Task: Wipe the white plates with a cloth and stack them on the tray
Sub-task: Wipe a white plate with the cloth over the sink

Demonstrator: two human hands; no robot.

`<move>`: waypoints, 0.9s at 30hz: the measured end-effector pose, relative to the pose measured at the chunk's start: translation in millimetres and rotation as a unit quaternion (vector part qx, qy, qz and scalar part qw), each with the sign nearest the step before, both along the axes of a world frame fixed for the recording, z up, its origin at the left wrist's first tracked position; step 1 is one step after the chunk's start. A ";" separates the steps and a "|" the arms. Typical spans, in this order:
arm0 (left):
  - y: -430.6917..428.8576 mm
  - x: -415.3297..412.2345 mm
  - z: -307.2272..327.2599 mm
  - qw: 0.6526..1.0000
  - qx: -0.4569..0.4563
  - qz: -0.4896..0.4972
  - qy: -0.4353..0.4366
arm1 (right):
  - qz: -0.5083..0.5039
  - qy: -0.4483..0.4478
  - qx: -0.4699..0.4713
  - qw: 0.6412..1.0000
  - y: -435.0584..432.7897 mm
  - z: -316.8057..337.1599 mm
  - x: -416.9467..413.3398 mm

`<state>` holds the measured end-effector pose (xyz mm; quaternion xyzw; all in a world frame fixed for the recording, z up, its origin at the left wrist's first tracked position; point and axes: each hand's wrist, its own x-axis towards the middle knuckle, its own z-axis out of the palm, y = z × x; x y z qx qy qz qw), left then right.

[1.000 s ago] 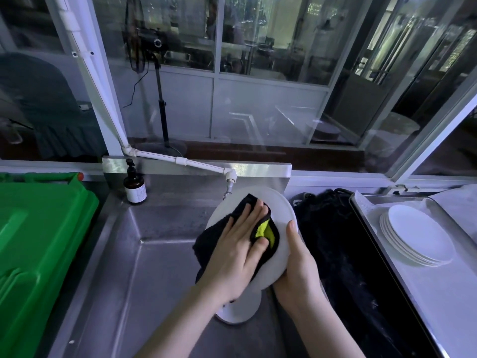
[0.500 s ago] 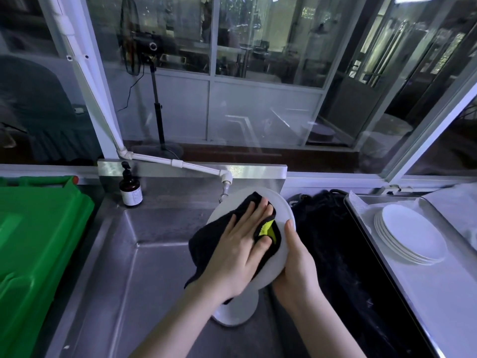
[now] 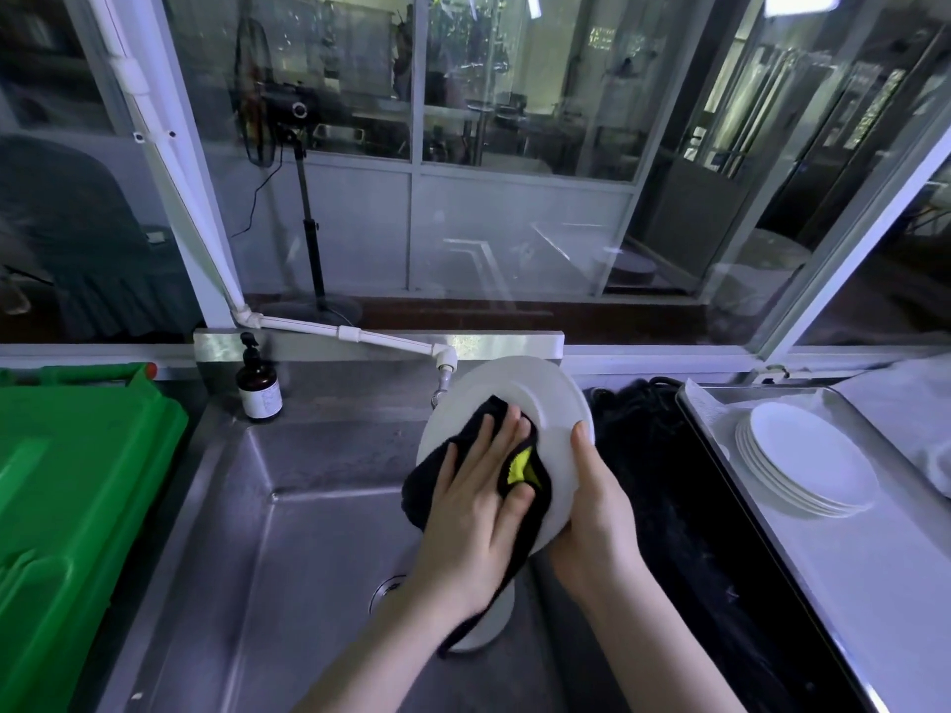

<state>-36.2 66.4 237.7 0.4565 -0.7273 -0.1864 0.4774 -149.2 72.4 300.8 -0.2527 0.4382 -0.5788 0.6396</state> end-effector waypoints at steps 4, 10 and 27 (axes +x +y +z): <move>-22.1 12.5 11.1 0.996 0.071 0.044 0.021 | 0.000 0.068 -0.040 0.997 19.1 -3.9 -4.8; -25.8 17.9 8.5 0.945 0.244 0.219 0.009 | 0.001 0.221 -0.125 0.967 36.2 15.6 -40.5; -40.4 -83.6 47.7 0.791 0.532 -0.021 0.301 | 0.169 0.710 -0.358 0.582 38.4 11.3 -184.9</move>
